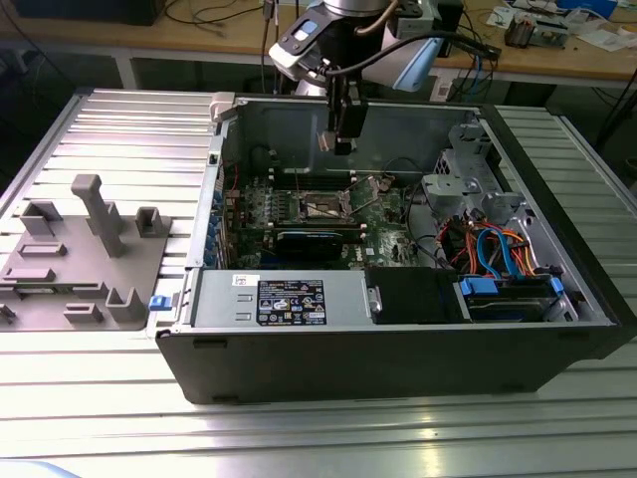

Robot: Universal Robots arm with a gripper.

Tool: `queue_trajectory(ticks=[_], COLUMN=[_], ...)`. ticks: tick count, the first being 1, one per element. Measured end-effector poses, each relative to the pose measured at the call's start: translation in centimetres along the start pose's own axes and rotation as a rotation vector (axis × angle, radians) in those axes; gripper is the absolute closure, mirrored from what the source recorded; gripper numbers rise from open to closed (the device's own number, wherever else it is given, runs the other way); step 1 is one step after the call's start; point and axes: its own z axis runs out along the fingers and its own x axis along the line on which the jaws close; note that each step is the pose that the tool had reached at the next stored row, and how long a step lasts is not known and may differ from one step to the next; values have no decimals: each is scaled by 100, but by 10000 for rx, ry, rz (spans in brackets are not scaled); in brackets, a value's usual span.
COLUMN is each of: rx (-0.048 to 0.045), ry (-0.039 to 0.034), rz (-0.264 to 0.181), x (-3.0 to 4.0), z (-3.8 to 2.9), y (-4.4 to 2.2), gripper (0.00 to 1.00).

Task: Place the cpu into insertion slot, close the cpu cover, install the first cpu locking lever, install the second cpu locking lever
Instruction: 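Place the cpu into insertion slot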

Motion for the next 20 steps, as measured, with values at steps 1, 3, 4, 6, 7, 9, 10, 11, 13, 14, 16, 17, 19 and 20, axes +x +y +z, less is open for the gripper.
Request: queue_trajectory(ticks=[1,3,4,6,7,9,10,11,13,14,16,17,19,20], rx=[5,5,5,5,5,5,5,5,4,4,5,5,5,9], ry=[-1,1,2,2,2,1,1,2,2,2,-4,-9,-23,-25], rz=[21,24,24,24,24,24,25,25,25,27,79,148,383,452], x=[0,0,0,0,0,0,0,0,0,0,0,0,0,0], z=[0,2,2,2,2,1,2,2,2,2,4,6,12,14], y=[0,0,0,0,0,0,0,0,0,0,1,1,0,0], gripper=[46,46,46,46,46,46,46,46,46,46,46,46,46,46])
